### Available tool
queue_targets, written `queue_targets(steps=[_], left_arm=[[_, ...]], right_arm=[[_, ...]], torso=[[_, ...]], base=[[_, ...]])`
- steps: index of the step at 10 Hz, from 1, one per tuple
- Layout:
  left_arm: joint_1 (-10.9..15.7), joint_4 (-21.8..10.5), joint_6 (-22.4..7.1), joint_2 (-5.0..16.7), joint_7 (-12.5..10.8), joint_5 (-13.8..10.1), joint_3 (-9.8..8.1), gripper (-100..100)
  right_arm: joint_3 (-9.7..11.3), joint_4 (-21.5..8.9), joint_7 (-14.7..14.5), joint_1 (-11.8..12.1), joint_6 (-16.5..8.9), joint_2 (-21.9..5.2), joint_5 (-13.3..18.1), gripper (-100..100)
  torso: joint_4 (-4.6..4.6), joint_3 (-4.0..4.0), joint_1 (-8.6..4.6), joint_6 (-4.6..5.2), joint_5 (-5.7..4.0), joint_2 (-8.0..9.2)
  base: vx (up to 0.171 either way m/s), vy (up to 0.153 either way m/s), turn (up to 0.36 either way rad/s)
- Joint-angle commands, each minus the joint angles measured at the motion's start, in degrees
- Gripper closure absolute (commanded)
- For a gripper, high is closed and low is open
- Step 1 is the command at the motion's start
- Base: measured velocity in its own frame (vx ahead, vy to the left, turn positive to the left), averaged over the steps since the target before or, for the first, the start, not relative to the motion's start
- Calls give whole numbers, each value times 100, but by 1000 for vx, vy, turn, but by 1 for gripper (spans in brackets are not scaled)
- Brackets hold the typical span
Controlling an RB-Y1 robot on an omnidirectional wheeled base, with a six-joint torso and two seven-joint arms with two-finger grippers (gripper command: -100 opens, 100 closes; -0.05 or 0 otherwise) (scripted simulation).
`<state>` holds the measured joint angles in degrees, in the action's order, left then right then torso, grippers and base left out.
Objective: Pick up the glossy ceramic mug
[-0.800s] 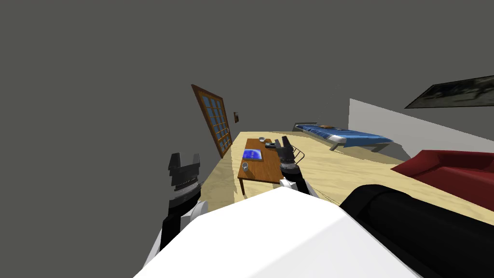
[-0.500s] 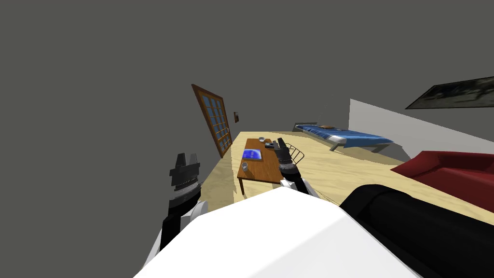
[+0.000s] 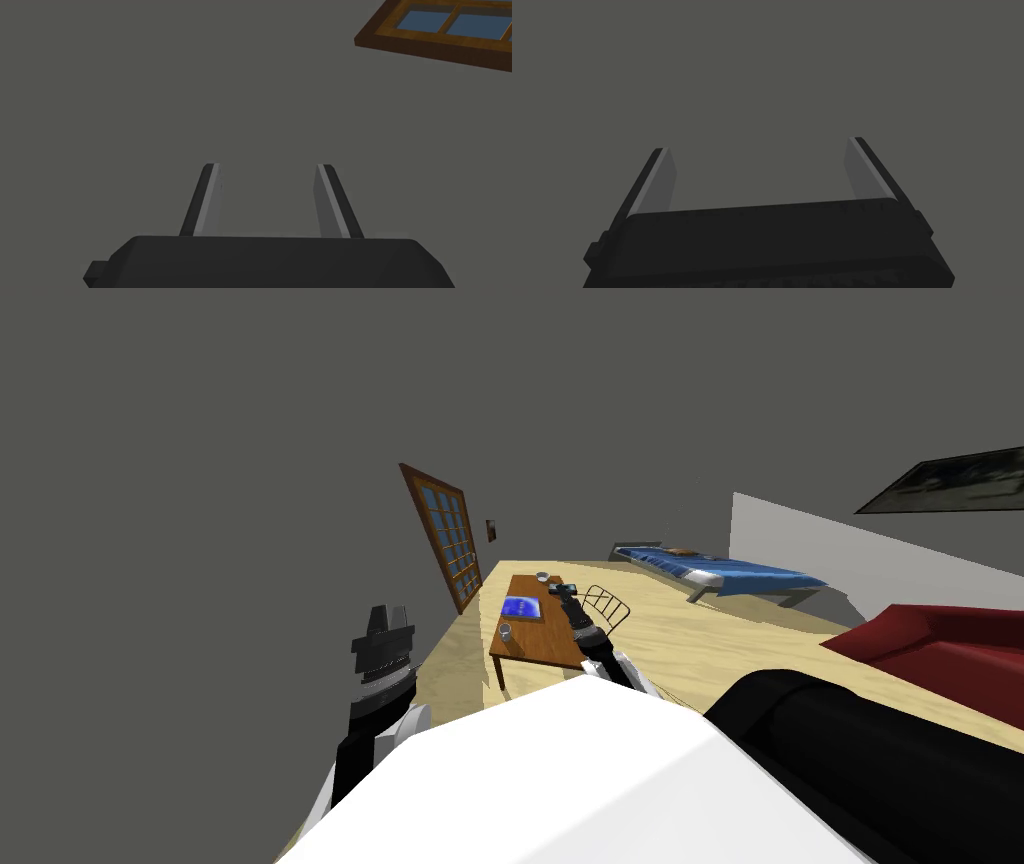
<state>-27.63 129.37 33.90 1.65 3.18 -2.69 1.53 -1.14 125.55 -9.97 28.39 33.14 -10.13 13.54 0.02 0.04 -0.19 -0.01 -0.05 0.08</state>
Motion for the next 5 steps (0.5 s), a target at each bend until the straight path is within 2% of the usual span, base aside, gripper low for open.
queue_targets(steps=[1,5], left_arm=[[0,0,0,0,0,0,0,0],[0,0,0,0,0,0,0,0]], right_arm=[[-7,-286,-224,-57,-10,-155,200,-100],[41,-1042,-775,-313,-201,-558,754,-100]], torso=[[0,0,0,0,0,0],[-1,-3,11,0,3,-5]], base=[[-20,-39,53],[-15,-16,72]])
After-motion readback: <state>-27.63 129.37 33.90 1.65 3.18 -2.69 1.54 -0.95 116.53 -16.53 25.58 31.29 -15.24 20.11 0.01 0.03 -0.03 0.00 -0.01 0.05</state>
